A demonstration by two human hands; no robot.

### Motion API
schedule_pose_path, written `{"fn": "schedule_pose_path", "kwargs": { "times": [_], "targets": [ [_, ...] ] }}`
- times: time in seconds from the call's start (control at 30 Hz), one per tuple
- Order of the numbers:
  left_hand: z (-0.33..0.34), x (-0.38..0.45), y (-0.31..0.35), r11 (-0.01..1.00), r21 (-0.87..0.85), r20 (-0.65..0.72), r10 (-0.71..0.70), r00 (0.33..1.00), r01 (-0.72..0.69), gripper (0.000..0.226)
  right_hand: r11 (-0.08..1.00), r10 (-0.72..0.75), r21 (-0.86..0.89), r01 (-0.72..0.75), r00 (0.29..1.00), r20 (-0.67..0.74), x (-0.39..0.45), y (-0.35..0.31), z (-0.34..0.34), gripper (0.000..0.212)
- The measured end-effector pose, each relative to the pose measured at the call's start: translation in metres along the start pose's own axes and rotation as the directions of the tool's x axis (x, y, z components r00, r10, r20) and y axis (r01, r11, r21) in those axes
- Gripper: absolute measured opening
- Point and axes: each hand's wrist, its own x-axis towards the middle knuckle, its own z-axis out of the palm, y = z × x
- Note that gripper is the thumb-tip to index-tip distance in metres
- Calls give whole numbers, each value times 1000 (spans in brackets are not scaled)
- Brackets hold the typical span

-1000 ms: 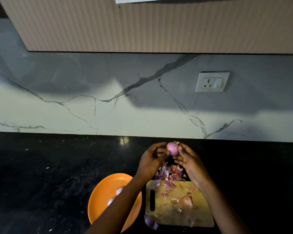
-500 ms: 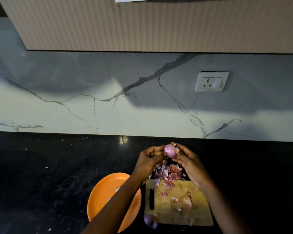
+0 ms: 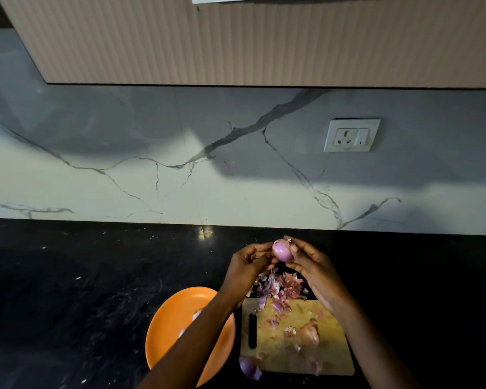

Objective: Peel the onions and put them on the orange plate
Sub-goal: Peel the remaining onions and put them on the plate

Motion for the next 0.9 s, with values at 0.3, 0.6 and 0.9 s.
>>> {"fn": "schedule_pose_path", "kwargs": {
  "times": [0.3, 0.6, 0.9],
  "targets": [
    [1, 3, 1, 1000, -29, -30, 3, 1000, -4, 24, 1000, 0, 19, 0, 1000, -8, -1, -3, 3, 35],
    [-1, 4, 2, 999, -35, -34, -29, 999, 28, 25, 1000, 1, 8, -1, 1000, 19, -1, -8, 7, 28],
    [-5, 2, -4, 999, -40, -42, -10, 999, 8, 24, 1000, -14, 12, 13, 999, 35, -4, -9, 10, 31]
  ]
}}
